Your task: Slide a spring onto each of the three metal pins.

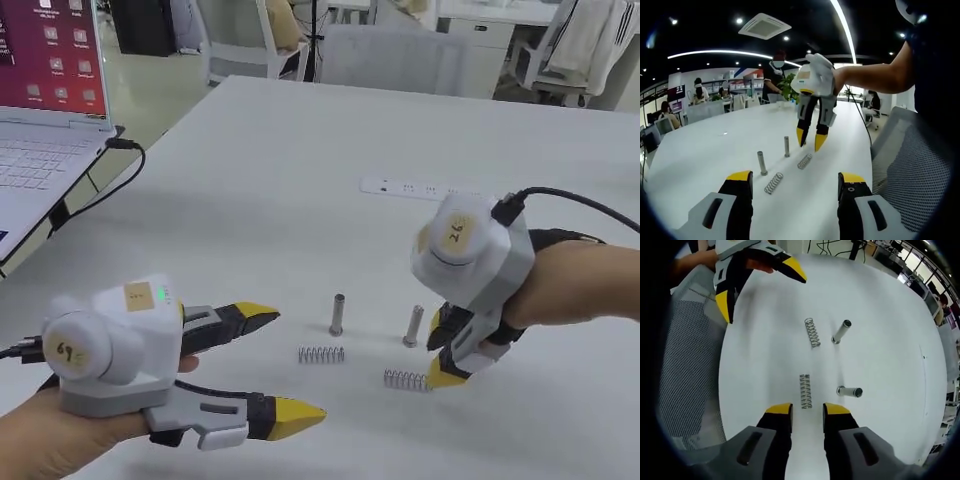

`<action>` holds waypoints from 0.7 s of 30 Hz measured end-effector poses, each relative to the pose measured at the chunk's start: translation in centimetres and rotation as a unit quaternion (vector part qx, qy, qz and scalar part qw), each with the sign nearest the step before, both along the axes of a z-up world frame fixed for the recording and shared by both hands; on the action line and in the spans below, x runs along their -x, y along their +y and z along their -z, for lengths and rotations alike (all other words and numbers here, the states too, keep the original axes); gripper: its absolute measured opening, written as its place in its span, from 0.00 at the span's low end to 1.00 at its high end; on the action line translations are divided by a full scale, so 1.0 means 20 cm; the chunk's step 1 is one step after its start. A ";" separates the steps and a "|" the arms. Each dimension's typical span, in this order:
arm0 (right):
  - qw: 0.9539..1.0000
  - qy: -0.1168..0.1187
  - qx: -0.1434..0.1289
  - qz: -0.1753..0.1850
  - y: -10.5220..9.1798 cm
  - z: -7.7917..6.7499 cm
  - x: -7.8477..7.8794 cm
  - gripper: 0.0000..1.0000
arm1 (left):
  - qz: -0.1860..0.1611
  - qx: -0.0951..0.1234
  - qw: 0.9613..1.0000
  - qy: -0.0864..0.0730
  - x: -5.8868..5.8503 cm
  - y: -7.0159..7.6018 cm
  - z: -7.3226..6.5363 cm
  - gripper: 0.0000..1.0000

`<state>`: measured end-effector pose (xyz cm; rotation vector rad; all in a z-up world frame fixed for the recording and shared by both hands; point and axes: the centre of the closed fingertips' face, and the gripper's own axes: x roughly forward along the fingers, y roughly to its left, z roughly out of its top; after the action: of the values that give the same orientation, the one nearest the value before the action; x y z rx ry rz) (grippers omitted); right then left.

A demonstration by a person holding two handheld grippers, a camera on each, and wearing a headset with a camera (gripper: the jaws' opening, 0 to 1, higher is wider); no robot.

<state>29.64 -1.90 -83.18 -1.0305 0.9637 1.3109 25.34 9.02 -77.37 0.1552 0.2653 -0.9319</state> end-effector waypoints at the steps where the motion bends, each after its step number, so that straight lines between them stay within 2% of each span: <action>1: 1.000 0.000 0.000 -0.001 0.00 0.01 0.00 0.21 | 0.000 0.000 1.000 0.000 0.00 0.00 0.00 0.64; 12: 1.000 0.014 -0.002 0.001 0.01 0.09 0.01 0.18 | 0.002 0.001 1.000 0.002 0.00 0.00 0.00 0.64; 21: 1.000 0.017 -0.003 -0.003 0.03 0.13 0.01 0.16 | 0.006 -0.001 1.000 0.004 0.01 -0.01 0.01 0.63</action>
<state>29.42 -1.39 -85.71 -1.0106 0.9824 1.3381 25.19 8.85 -77.57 0.1542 0.2733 -0.9451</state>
